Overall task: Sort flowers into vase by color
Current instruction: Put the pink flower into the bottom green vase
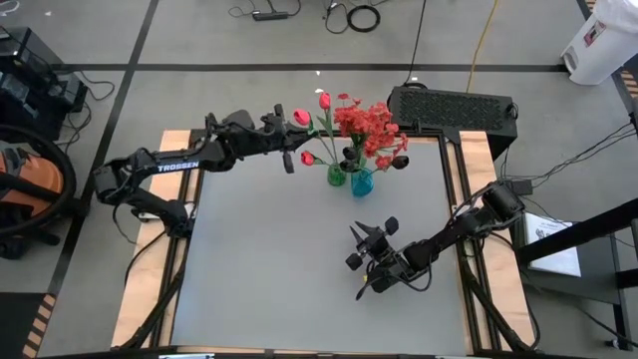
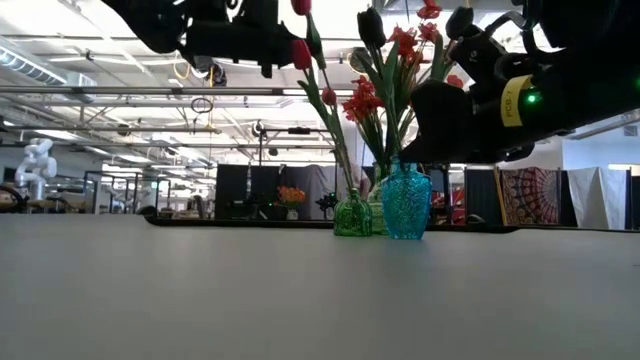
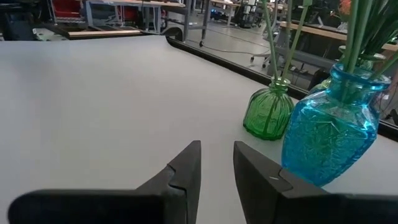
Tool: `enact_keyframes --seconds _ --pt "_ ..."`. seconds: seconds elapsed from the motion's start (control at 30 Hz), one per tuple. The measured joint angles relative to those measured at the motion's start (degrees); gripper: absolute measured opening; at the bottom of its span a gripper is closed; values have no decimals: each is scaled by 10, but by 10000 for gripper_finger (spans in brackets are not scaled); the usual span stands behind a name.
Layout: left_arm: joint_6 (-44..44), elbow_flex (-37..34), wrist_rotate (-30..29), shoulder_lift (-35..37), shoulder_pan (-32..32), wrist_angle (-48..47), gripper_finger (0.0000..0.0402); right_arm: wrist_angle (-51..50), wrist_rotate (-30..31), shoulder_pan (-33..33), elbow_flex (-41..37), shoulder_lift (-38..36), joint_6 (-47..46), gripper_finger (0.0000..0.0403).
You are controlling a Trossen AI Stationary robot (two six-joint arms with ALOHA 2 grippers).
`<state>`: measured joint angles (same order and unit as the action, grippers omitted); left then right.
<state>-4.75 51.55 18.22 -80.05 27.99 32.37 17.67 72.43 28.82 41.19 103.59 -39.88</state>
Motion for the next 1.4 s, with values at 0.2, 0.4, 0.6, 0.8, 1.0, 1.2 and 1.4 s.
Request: enact_keyframes --seconds 0.2,0.4,0.6,0.8,1.0,1.2,1.4 --pt "0 0 1 -11 -4 1 2 0 -6 0 0 0 0 86" --pt "0 0 1 -19 -5 1 2 0 -8 0 0 0 0 86" --pt "0 0 1 -20 -5 2 2 0 -8 0 0 0 0 86" --pt "0 0 1 -20 -5 2 2 0 -8 0 0 0 0 86" --pt "0 -1 1 -21 -5 13 2 0 -8 0 0 0 0 86" --pt "0 -1 1 -21 -10 29 2 0 -7 0 0 0 0 86" --pt "0 -1 -3 -37 -15 25 2 0 -8 0 0 0 0 86"
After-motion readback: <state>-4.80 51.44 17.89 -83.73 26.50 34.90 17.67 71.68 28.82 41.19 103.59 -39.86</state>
